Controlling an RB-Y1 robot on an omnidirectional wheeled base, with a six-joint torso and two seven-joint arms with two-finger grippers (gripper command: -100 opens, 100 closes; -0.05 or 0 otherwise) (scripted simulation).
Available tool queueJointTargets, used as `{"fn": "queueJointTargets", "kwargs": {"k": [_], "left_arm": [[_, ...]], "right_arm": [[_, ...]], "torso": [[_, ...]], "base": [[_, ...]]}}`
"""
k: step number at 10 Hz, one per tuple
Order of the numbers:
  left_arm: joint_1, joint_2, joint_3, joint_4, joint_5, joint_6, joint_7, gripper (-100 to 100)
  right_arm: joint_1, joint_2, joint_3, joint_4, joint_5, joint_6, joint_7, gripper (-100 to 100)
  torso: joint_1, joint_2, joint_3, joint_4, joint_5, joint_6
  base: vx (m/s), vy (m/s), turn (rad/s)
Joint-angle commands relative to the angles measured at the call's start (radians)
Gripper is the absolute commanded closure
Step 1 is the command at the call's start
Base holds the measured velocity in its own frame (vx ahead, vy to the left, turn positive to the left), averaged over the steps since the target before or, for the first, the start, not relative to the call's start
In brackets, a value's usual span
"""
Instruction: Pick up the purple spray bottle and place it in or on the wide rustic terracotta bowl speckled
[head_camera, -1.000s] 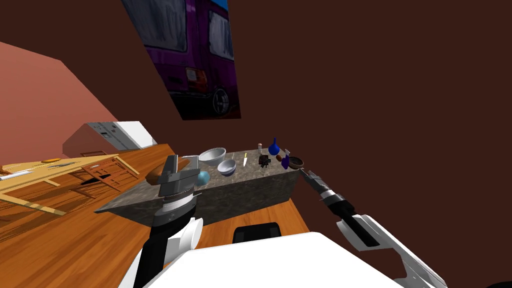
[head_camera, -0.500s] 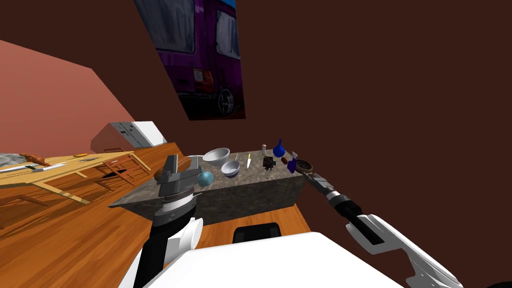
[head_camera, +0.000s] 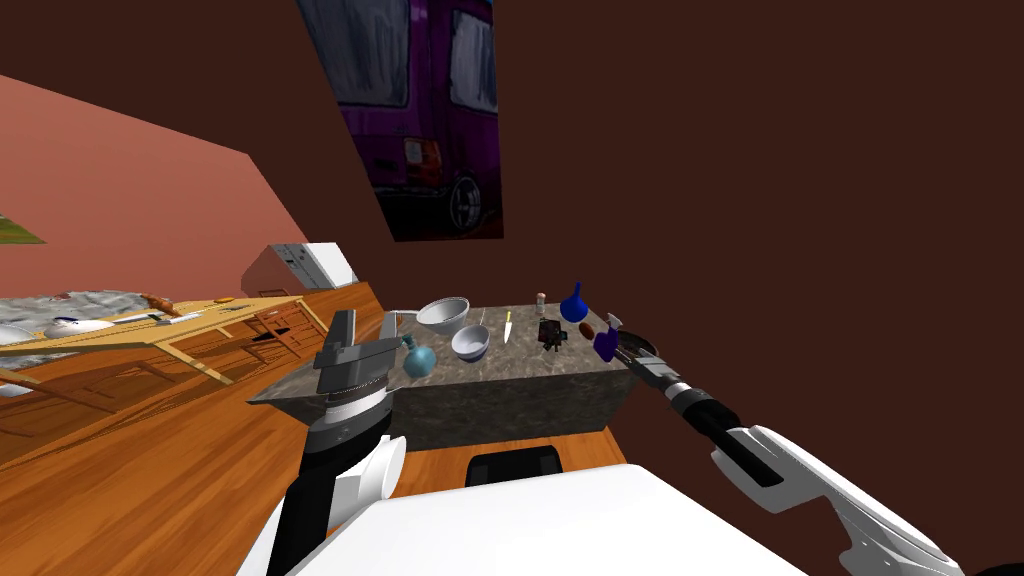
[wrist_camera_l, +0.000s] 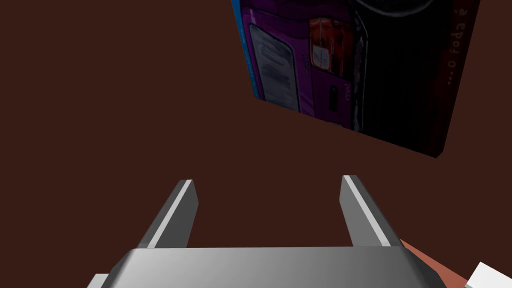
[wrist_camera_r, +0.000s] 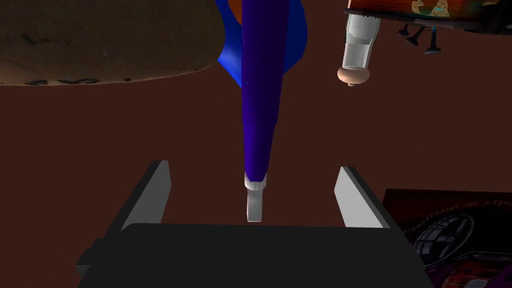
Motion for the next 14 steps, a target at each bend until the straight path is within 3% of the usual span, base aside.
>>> {"fn": "queueJointTargets", "kwargs": {"k": [1, 2, 3, 4, 5, 9, 10, 11, 12, 13, 14], "left_arm": [[0.000, 0.000, 0.000, 0.000, 0.000, 0.000, 0.000, 0], [0.000, 0.000, 0.000, 0.000, 0.000, 0.000, 0.000, 0], [0.000, 0.000, 0.000, 0.000, 0.000, 0.000, 0.000, 0], [0.000, 0.000, 0.000, 0.000, 0.000, 0.000, 0.000, 0], [0.000, 0.000, 0.000, 0.000, 0.000, 0.000, 0.000, 0], [0.000, 0.000, 0.000, 0.000, 0.000, 0.000, 0.000, 0], [0.000, 0.000, 0.000, 0.000, 0.000, 0.000, 0.000, 0], [0.000, 0.000, 0.000, 0.000, 0.000, 0.000, 0.000, 0], [0.000, 0.000, 0.000, 0.000, 0.000, 0.000, 0.000, 0], [0.000, 0.000, 0.000, 0.000, 0.000, 0.000, 0.000, 0], [0.000, 0.000, 0.000, 0.000, 0.000, 0.000, 0.000, 0]], "right_arm": [[0.002, -0.024, -0.003, 0.023, 0.006, 0.007, 0.014, -100], [-0.001, -0.016, -0.002, 0.018, 0.004, 0.002, 0.008, -100], [-0.001, -0.018, -0.002, 0.020, 0.004, 0.003, 0.010, 0], [-0.001, -0.018, -0.002, 0.020, 0.004, 0.003, 0.010, -100], [-0.002, -0.018, -0.002, 0.020, 0.004, 0.003, 0.010, 100], [-0.002, -0.018, -0.002, 0.019, 0.004, 0.003, 0.010, 100], [-0.002, -0.018, -0.002, 0.019, 0.004, 0.003, 0.010, 0], [-0.002, -0.018, -0.002, 0.019, 0.004, 0.003, 0.010, 100], [-0.002, -0.018, -0.002, 0.019, 0.004, 0.003, 0.010, 0], [-0.023, -0.052, -0.026, 0.002, -0.010, 0.016, -0.009, 100], [-0.033, -0.072, -0.039, -0.008, -0.018, 0.024, -0.020, 100]], "torso": [[0.000, 0.000, 0.000, 0.000, 0.000, 0.000], [0.000, -0.002, -0.001, 0.000, 0.000, 0.000], [0.000, 0.002, 0.001, 0.000, 0.000, 0.001], [-0.001, 0.007, 0.004, 0.001, 0.000, 0.001], [-0.001, 0.009, 0.005, 0.002, 0.000, 0.001], [-0.001, 0.010, 0.006, 0.002, -0.001, 0.001], [-0.001, 0.010, 0.006, 0.002, -0.001, 0.001], [-0.001, 0.010, 0.006, 0.002, -0.001, 0.001], [-0.001, 0.010, 0.006, 0.002, -0.001, 0.001], [-0.001, 0.010, 0.006, 0.002, -0.001, 0.001], [0.003, 0.014, 0.008, 0.003, 0.001, 0.002]], "base": [[0.177, 0.034, 0.218], [0.085, 0.014, 0.039], [0.015, 0.002, -0.005], [0.008, 0.001, 0.002], [0.000, 0.000, 0.000], [0.000, 0.000, 0.000], [0.000, 0.000, 0.000], [0.000, 0.000, 0.000], [0.000, 0.000, 0.000], [-0.067, 0.069, -0.119], [-0.113, 0.105, -0.170]]}}
